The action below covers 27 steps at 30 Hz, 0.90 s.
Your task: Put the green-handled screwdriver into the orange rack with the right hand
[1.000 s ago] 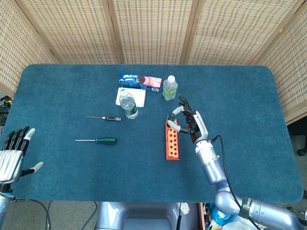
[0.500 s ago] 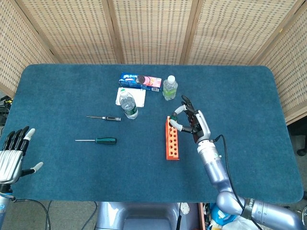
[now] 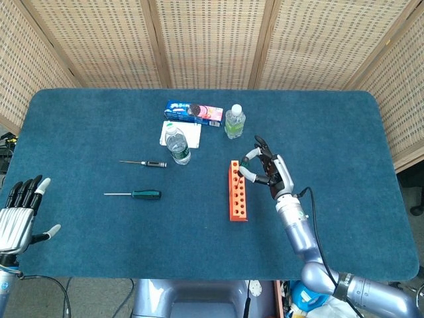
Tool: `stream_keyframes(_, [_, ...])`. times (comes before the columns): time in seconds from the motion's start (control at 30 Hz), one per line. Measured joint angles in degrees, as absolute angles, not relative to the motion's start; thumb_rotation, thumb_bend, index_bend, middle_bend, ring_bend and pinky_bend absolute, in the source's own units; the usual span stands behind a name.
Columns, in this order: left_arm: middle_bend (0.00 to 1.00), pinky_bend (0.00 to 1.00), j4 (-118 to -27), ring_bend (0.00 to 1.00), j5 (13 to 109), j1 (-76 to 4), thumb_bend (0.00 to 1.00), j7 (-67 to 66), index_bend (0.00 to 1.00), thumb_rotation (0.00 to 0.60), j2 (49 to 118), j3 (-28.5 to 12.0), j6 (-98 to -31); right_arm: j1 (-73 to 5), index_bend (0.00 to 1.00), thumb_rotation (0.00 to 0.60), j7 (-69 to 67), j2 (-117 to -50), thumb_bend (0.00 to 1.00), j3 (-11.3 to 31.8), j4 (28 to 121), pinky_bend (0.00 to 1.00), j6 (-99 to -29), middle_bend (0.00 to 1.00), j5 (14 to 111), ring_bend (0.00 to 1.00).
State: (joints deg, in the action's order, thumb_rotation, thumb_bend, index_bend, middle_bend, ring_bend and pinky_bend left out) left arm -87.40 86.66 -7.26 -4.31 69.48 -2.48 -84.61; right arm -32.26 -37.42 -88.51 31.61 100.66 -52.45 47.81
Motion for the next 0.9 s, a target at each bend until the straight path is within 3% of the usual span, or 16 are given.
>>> stream_keyframes(0.5, [0.0, 0.0, -87.4, 0.0, 86.8, -7.3, 0.0, -4.4, 0.0, 0.6, 69.5, -2.4, -84.6, -30.9, 0.63, 0.6, -41.6, -90.4, 0.22, 30.0, 97.1, 0.0, -50.0, 0.02, 49.4, 0.0])
stream_keyframes(0.9, [0.0, 0.0, -87.5, 0.0, 86.6, -7.4, 0.0, -4.7, 0.0, 0.6, 69.6, -2.3, -84.3, -28.7, 0.63, 0.6, -50.7, -93.0, 0.22, 28.2, 91.8, 0.0, -46.7, 0.02, 57.2, 0.0])
